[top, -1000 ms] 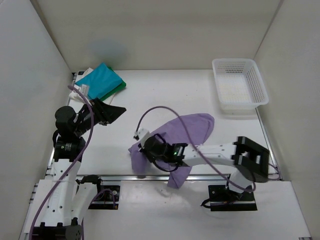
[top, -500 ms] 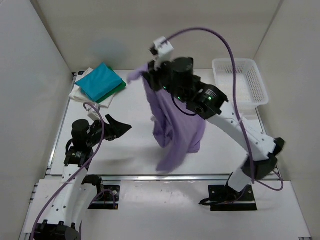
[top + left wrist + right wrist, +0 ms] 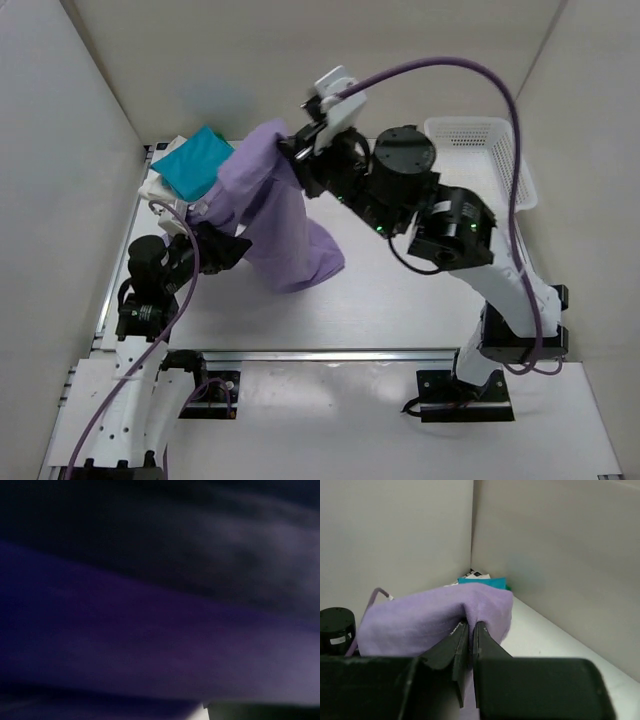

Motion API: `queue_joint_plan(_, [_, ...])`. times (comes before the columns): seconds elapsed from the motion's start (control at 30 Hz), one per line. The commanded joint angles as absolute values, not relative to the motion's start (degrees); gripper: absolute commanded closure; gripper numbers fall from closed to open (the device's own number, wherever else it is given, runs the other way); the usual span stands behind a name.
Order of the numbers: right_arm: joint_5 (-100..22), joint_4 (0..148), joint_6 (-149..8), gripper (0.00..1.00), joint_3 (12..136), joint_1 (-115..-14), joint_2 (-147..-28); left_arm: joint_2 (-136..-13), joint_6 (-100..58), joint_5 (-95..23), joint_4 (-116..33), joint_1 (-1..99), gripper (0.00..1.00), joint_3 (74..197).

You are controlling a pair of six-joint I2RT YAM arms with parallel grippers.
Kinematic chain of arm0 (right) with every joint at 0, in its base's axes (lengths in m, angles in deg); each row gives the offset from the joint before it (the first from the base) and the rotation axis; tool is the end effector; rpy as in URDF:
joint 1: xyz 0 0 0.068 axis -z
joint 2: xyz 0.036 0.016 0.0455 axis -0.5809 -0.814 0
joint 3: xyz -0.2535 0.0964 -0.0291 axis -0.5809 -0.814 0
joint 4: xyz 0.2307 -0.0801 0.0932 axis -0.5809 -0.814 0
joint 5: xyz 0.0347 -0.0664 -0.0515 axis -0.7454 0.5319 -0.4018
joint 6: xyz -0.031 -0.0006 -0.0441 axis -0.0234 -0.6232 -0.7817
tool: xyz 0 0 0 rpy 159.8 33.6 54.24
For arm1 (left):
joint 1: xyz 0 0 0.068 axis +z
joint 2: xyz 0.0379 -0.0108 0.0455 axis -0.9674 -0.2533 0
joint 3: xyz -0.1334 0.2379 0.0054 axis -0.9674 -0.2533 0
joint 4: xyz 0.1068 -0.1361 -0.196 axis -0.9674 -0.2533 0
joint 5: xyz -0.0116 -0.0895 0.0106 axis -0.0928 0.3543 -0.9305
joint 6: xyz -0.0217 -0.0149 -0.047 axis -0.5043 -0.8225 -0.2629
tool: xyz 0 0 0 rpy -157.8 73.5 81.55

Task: Fold and stack the t-shirts
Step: Flatten out the tshirt

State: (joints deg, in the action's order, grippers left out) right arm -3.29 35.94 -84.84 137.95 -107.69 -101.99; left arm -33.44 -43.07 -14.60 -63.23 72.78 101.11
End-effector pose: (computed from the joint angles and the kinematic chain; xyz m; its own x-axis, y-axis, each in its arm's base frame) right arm 0.1034 0.2671 0.5995 0.1203 -0.0015 -0.9927 -0.6865 0.7222 -0.0843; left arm 0.1437 -0.0239 0.3051 -0.5282 -0.4652 -0.7103 0.2572 0.7096 -0.6560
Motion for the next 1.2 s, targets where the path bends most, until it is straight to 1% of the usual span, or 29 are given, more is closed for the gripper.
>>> queue_joint_plan(0.0, [-2.17,29.55,-76.09,0.99,135.88,-98.40,-96.16,-35.47,-41.64,-15.29,-64.03,72.34,0.23,103.41])
queue_joint_plan(0.03, [-3.34,27.24,-73.68,1.00,134.21,-96.00,-95.37,-35.83,-41.46,-14.68,-64.11,72.16,0.23,103.32])
queue_joint_plan(0.07, [-2.05,27.39,-71.05,1.00,126.53,-93.28,-93.27,-36.70,-40.94,-15.20,-64.29,72.08,0.23,103.32])
queue_joint_plan(0.1, [-0.38,31.66,-71.37,1.00,121.24,-93.43,-88.82,-36.97,-40.24,-16.16,-65.07,71.81,0.23,103.15])
queue_joint_plan(0.13, [2.24,38.40,-71.55,1.00,109.00,-93.95,-85.47,-37.24,-39.62,-16.69,-65.69,71.38,0.23,102.54])
queue_joint_plan(0.17, [0.88,43.60,-71.55,1.00,98.35,-93.52,-80.21,-36.80,-38.66,-17.48,-65.43,70.94,0.23,101.05])
queue_joint_plan(0.2, [-1.05,44.52,-69.46,1.00,91.55,-90.47,-75.89,-35.84,-38.99,-18.01,-65.26,70.58,0.23,98.17])
queue_joint_plan(0.23, [-6.38,45.49,-66.92,1.00,89.30,-86.01,-74.37,-35.22,-39.00,-18.02,-64.30,69.97,0.23,96.57])
queue_joint_plan(0.27, [-10.61,45.41,-65.85,1.00,85.89,-83.87,-71.75,-33.13,-40.30,-17.84,-63.68,69.10,0.23,92.99])
queue_joint_plan(0.3, [-13.35,45.85,-64.88,1.00,82.37,-80.20,-69.28,-30.84,-41.62,-17.49,-62.37,68.30,0.23,89.39])
queue_joint_plan(0.37, [-17.23,44.98,-63.82,1.00,77.52,-75.61,-66.63,-28.63,-42.60,-16.88,-60.60,67.59,0.16,86.10])
queue_joint_plan(0.4, [-17.68,44.45,-63.73,1.00,75.33,-75.33,-65.58,-28.54,-41.56,-17.57,-61.12,66.81,0.12,85.31])
queue_joint_plan(0.53, [-18.20,44.88,-61.97,1.00,63.12,-73.22,-60.05,-33.09,-37.68,-28.00,-66.47,63.38,0.07,86.89])
queue_joint_plan(0.6, [-20.82,46.37,-61.27,1.00,58.28,-70.69,-57.67,-35.03,-38.55,-29.35,-65.26,63.02,0.06,85.84])
queue_joint_plan(0.67, [-23.64,46.55,-59.26,1.00,54.66,-67.34,-55.47,-38.63,-40.40,-28.22,-62.19,62.94,0.07,84.43])
queue_joint_plan(0.73, [-26.02,46.73,-58.03,1.00,48.27,-64.01,-52.14,-42.58,-40.58,-28.90,-59.47,62.15,0.07,82.85])
queue_joint_plan(0.8, [-25.95,45.86,-56.61,1.00,44.12,-62.24,-49.14,-45.14,-40.06,-32.85,-58.66,60.22,0.09,82.58])
queue_joint_plan(0.9, [-25.59,43.84,-55.99,1.00,37.53,-61.09,-43.35,-47.87,-39.00,-35.23,-59.19,58.89,0.14,82.32])
queue_joint_plan(1.03, [-29.79,43.12,-56.34,1.00,34.35,-57.32,-40.52,-50.50,-38.20,-37.09,-58.66,58.80,0.14,81.79])
queue_joint_plan(1.1, [-30.86,42.95,-56.43,1.00,33.65,-55.82,-39.91,-51.91,-38.21,-38.40,-57.53,57.23,0.24,81.88])
queue_joint_plan(1.17, [-33.58,43.74,-56.78,1.00,32.69,-54.59,-39.55,-53.23,-38.12,-37.80,-55.86,57.13,0.40,80.83])
